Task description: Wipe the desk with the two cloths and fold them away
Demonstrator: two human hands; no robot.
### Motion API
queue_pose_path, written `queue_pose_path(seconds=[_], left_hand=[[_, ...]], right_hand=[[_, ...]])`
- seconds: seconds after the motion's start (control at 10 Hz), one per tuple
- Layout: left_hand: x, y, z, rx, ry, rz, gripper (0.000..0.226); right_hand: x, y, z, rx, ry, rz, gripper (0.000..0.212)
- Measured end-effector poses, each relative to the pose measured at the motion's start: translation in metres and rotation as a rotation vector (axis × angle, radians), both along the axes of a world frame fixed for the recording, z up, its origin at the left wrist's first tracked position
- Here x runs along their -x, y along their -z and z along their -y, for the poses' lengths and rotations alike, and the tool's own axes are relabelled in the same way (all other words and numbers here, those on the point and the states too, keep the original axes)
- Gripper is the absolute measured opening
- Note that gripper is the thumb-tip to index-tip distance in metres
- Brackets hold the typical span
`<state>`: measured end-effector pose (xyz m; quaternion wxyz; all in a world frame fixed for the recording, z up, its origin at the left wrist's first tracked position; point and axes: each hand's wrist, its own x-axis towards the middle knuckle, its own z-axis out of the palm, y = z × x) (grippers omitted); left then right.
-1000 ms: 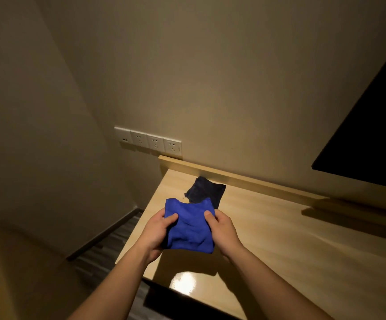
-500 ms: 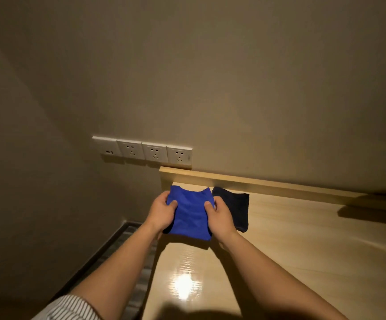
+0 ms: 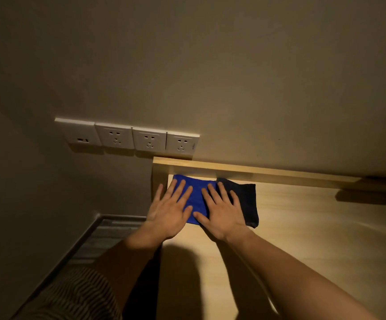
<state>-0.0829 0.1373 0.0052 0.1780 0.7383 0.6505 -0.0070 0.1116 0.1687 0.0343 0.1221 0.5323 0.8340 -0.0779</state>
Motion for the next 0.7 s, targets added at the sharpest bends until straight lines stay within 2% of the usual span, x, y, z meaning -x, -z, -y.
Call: queue_pose_path(seconds=[0.3, 0.5, 0.7], left_hand=[[-0.01, 0.013, 0.003, -0.001, -0.169, -0.037, 0.067], [-0.007, 0.002, 0.007, -0.003, -0.196, 0.008, 0.069], [0.001, -0.041, 0.032, -0.052, -0.115, 0.027, 0.079]], right_hand=[[-0.002, 0.017, -0.027, 0.012, -0.076, 0.083, 0.087], [-0.005, 0.002, -0.017, 0.018, -0.054, 0.023, 0.084], [-0.02, -0.04, 0.022, -0.035, 0.053, 0.01, 0.084]])
